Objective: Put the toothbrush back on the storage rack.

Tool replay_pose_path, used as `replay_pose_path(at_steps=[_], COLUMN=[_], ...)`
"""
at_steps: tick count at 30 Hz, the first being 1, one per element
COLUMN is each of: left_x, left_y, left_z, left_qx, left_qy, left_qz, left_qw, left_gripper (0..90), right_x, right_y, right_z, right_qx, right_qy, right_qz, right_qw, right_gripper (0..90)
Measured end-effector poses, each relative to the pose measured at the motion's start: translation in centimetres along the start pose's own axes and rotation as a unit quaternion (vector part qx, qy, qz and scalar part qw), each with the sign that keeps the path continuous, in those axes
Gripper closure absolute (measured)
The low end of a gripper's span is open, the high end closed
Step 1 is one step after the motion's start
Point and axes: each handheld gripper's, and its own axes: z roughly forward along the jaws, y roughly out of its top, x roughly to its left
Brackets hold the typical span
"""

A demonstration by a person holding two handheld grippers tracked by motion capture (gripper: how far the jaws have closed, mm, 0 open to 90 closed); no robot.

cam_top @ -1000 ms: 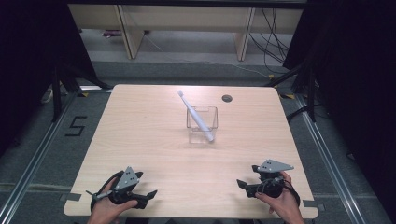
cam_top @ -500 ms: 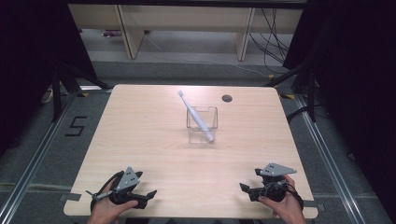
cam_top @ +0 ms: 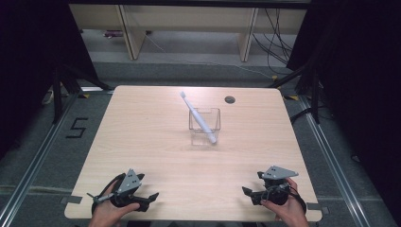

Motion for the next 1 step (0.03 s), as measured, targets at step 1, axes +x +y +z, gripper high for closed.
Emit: replay_pose_path(at_steps=[1], left_x=[0.0], left_y=[0.0], left_z=[0.0], left_qx=[0.0], left_qy=[0.0], left_qz=[0.0], left_qw=[1.0], left_gripper=[15.1], right_x=[0.0], right_y=[0.0], right_z=[0.0], right_qx=[0.0], right_qy=[0.0], right_qz=[0.0], right_qw=[1.0], right_gripper=[16.7])
